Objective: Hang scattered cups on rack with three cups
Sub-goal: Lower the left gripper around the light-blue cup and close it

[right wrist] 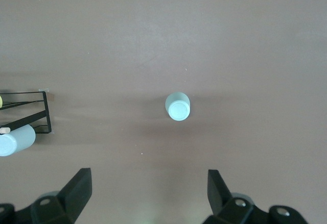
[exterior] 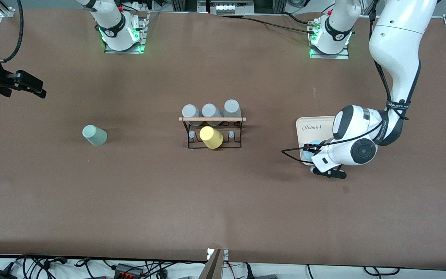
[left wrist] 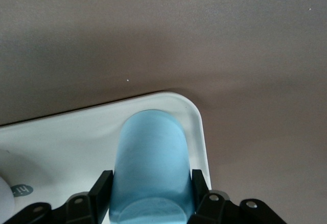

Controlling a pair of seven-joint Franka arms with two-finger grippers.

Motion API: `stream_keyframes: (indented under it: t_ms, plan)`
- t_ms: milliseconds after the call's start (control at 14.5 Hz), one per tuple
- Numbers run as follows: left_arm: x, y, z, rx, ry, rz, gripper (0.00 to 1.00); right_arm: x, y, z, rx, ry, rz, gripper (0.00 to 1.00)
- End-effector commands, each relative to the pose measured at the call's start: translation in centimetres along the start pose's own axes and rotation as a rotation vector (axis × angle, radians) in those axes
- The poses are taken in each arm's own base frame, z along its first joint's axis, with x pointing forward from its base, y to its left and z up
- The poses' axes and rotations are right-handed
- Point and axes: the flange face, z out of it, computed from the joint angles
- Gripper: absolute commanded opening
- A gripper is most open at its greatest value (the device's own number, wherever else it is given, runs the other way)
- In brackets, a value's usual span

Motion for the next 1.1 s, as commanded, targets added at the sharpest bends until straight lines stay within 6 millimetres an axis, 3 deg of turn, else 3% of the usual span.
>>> stream_keyframes:
  t_ms: [0, 276, 552, 828, 1034]
  plan:
    - [0.0, -0.3, -0.5, 0.021, 0.013, -0.003, 0.06, -0.6, 0.0, -0.3, -0.008, 0.013, 0.004, 1.0]
    - [0.4, 0.1, -3.1, 0.019, 0.043, -0.003, 0.01, -0.6, 0.0, -0.3, -0.008, 0.013, 0.002, 1.0]
    - [1.0, 1.9, -10.1, 0.007, -0.003, -0.05, 0.01, -0.6, 0.0, -0.3, -0.008, 0.013, 0.004, 1.0]
    - [0.7, 6.0, -12.2, -0.129, -0.007, -0.241, 0.01, -0.5, 0.2, -0.3, -0.038, 0.016, 0.003, 1.0]
    - [0.6, 11.4, -14.7, -0.238, 0.004, -0.357, 0.01, -0.4, 0.3, -0.1, -0.051, 0.016, 0.002, 1.0]
